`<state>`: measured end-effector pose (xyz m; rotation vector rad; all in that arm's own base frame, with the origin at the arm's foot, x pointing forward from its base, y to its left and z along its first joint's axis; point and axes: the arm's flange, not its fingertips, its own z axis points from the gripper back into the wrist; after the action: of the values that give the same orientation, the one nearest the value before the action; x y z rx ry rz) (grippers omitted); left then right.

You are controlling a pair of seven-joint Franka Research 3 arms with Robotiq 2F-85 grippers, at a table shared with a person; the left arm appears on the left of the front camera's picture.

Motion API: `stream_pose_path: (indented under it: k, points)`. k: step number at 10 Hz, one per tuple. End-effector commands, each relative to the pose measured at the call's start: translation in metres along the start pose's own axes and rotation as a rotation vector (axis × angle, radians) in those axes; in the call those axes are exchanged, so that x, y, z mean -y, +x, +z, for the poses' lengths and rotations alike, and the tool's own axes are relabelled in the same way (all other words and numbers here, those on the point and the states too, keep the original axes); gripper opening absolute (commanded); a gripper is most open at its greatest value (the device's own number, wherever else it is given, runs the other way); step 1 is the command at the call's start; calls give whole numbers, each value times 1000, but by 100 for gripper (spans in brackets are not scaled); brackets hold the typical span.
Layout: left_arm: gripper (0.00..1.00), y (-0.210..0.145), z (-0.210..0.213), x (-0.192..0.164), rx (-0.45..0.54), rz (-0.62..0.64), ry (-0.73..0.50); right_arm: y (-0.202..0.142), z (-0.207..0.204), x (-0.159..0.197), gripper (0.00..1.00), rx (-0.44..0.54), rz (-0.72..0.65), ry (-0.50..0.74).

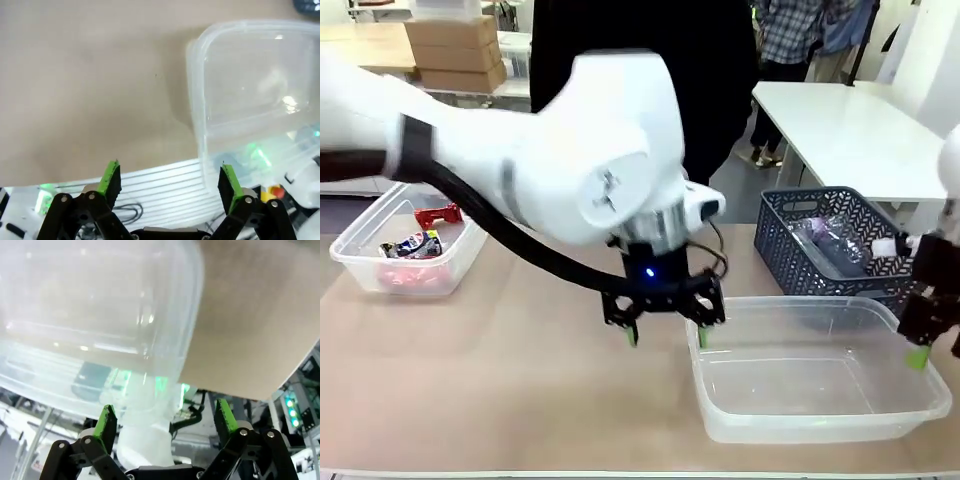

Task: Sort the waste into each basket.
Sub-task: Pick up the Organizing box on the right side of the table and lift it.

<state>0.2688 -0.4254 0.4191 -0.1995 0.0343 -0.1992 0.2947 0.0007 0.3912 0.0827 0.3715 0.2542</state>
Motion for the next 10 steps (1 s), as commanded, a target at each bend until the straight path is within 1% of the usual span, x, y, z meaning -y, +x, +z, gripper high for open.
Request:
stream_pose_path:
  k: [1, 2, 3, 5, 6, 7, 8, 9, 10]
  points:
    - [100, 13, -16, 27, 45, 33, 29, 6, -23, -5, 100, -87, -13, 6]
    - [100, 12, -27, 33, 64, 38, 38, 11, -34, -3, 100, -110, -33, 14]
    - [100, 12, -37, 39, 63, 39, 23, 12, -41, -2, 100, -129, -24, 25]
    - [100, 13, -50, 45, 36, 36, 32, 17, -52, -8, 100, -165, 27, 24]
    - [100, 13, -57, 47, 32, 27, 55, 20, -56, -10, 100, -157, 24, 31]
    - [100, 13, -63, 47, 14, 14, 66, 22, -56, -11, 100, -121, -19, 43]
    - [53, 13, -66, 47, 1, -2, 66, 20, -53, -9, 57, -34, -84, 73]
    - [41, 13, -66, 46, -2, -15, 78, 18, -51, -9, 46, 65, -199, 61]
    - [0, 13, -65, 46, 2, -21, 69, 16, -52, -10, 2, 123, -210, 79]
